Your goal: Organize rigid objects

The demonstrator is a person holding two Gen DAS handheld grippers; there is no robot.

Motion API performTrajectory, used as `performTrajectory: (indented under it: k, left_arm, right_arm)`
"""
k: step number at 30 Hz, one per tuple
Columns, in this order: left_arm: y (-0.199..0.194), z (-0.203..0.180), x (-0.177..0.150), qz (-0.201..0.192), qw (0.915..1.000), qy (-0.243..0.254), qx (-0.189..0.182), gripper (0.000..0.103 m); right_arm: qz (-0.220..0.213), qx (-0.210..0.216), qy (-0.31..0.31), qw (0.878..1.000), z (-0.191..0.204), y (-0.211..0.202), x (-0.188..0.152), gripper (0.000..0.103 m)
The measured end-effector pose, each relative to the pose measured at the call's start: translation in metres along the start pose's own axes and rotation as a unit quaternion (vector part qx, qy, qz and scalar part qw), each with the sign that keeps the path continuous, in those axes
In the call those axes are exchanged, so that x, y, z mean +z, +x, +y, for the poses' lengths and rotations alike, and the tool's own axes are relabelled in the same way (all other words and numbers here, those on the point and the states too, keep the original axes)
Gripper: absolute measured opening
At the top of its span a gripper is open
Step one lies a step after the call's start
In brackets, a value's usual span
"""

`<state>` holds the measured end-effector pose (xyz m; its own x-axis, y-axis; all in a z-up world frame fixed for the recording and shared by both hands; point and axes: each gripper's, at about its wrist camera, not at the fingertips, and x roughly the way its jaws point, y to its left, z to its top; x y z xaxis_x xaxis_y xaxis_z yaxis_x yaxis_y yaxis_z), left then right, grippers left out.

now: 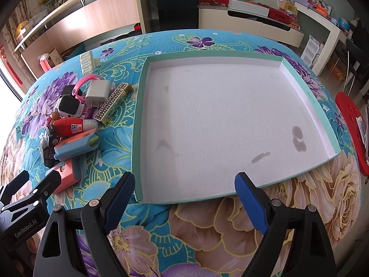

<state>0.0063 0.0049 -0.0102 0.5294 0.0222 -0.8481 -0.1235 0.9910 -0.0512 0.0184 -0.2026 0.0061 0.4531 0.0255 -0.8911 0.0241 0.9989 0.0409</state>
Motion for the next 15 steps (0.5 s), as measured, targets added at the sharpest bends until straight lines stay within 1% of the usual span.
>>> performTrajectory:
  k: [15]
  left_arm:
    - [0.0000, -0.0001, 0.0000, 0.000, 1.0000, 0.000, 0.000, 0.103]
  right_arm:
    - [0.001, -0.001, -0.001, 1.000, 0.0000, 0.0009, -0.0005, 0.089]
